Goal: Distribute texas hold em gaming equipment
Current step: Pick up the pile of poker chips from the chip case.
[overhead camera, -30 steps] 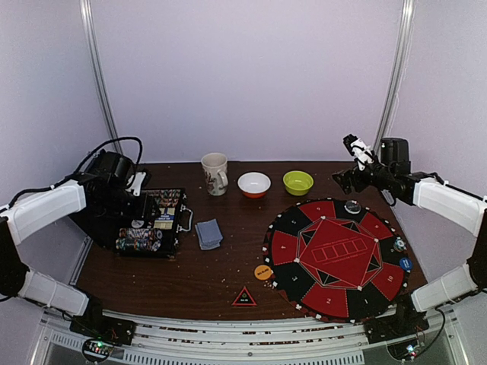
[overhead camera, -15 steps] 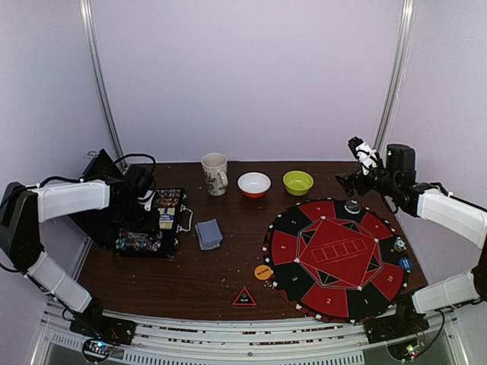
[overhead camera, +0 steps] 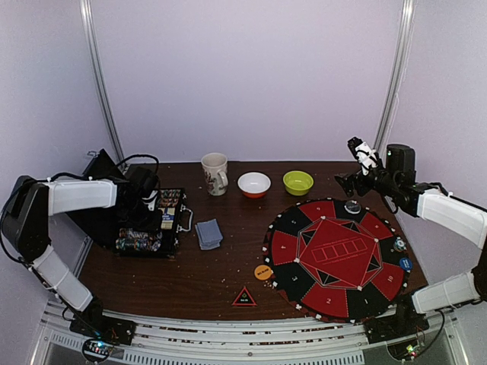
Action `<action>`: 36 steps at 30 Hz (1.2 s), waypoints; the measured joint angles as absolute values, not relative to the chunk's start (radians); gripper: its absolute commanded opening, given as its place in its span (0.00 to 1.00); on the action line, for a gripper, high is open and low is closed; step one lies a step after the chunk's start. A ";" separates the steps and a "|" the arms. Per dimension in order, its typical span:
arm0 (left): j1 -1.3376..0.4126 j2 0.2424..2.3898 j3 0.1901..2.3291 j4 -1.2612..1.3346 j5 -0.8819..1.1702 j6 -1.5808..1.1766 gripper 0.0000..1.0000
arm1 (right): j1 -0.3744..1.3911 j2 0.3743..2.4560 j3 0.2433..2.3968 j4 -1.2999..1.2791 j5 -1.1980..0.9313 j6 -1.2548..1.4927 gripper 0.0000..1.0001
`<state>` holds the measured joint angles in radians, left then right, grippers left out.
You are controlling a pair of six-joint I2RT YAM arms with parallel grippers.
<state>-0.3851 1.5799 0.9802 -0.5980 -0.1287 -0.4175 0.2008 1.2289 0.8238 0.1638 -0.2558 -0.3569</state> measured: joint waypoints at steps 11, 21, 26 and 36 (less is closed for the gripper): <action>-0.393 1.594 0.986 -0.595 -0.167 -0.417 0.36 | 0.201 1.229 0.824 0.161 -0.297 -0.359 1.00; -0.424 1.589 0.956 -0.538 -0.191 -0.405 0.36 | 0.201 1.229 0.824 0.159 -0.320 -0.360 1.00; -0.484 1.599 0.956 -0.519 -0.247 -0.393 0.36 | 0.201 1.230 0.824 0.157 -0.338 -0.360 1.00; -0.499 1.626 0.956 -0.498 -0.328 -0.392 0.37 | 0.201 1.238 0.824 0.144 -0.371 -0.359 1.00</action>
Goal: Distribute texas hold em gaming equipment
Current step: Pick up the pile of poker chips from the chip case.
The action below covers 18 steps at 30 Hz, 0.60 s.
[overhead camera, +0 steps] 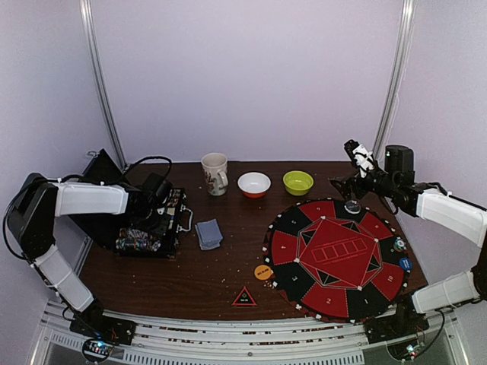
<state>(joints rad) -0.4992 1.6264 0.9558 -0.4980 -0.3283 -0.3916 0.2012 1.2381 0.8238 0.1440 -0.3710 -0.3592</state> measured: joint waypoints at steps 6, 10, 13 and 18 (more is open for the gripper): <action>-0.502 1.631 0.956 -0.510 -0.355 -0.385 0.42 | 0.201 1.244 0.824 0.143 -0.399 -0.358 1.00; -0.509 1.631 0.956 -0.514 -0.358 -0.383 0.46 | 0.201 1.249 0.824 0.137 -0.416 -0.358 1.00; -0.511 1.631 0.956 -0.517 -0.368 -0.384 0.47 | 0.201 1.250 0.824 0.136 -0.426 -0.358 1.00; -0.514 1.635 0.956 -0.524 -0.384 -0.385 0.47 | 0.201 1.250 0.826 0.133 -0.437 -0.358 1.00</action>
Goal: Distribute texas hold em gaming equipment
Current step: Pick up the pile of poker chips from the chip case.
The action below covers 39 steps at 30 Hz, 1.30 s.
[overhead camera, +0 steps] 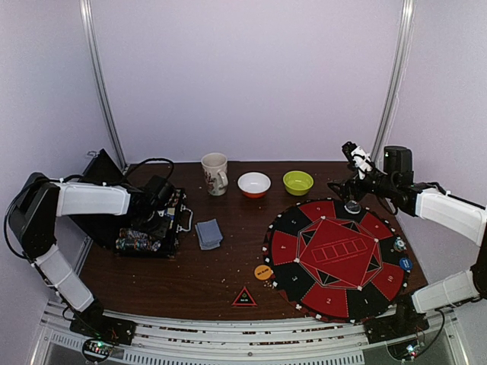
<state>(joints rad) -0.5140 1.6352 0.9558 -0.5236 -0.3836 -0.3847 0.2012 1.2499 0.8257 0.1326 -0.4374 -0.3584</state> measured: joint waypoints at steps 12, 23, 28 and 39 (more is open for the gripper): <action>-0.533 1.639 0.956 -0.517 -0.387 -0.376 0.41 | 0.201 1.255 0.826 0.121 -0.459 -0.357 1.00; -0.581 1.644 0.963 -0.507 -0.405 -0.365 0.41 | 0.201 1.270 0.834 0.104 -0.478 -0.353 1.00; -0.581 1.645 0.973 -0.529 -0.405 -0.363 0.45 | 0.202 1.275 0.839 0.098 -0.484 -0.352 1.00; -0.580 1.659 0.976 -0.579 -0.441 -0.358 0.56 | 0.202 1.276 0.845 0.084 -0.496 -0.352 1.00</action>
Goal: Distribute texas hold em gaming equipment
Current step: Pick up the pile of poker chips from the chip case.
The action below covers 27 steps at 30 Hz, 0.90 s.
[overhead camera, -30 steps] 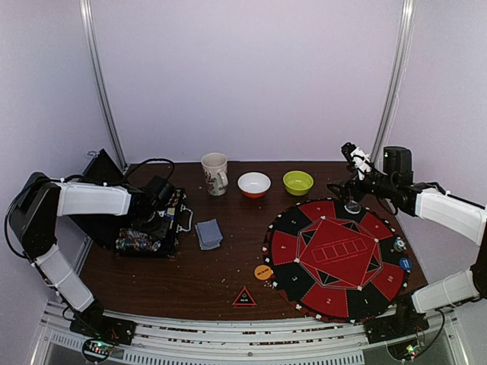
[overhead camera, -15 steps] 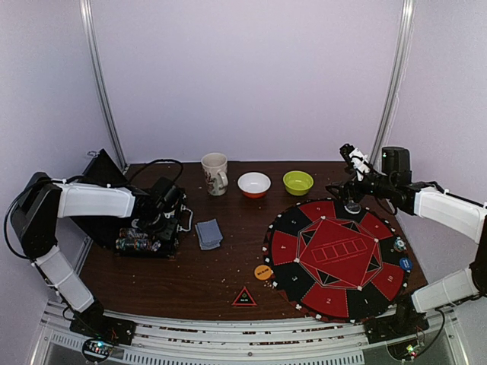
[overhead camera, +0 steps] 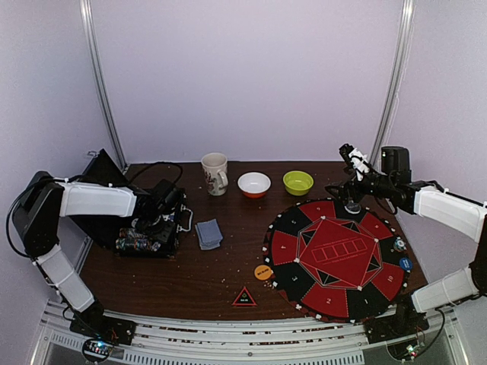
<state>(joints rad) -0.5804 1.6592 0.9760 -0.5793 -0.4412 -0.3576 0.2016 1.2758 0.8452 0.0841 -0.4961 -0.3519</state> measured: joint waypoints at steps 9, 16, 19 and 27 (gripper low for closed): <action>-0.580 1.664 0.992 -0.605 -0.451 -0.357 0.59 | 0.202 1.276 0.845 0.076 -0.506 -0.352 1.00; -0.580 1.664 0.992 -0.630 -0.458 -0.358 0.59 | 0.202 1.280 0.847 0.076 -0.511 -0.352 1.00; -0.580 1.664 0.991 -0.630 -0.461 -0.358 0.59 | 0.202 1.280 0.847 0.073 -0.514 -0.352 1.00; -0.580 1.671 0.981 -0.596 -0.463 -0.357 0.49 | 0.202 1.280 0.847 0.057 -0.522 -0.352 1.00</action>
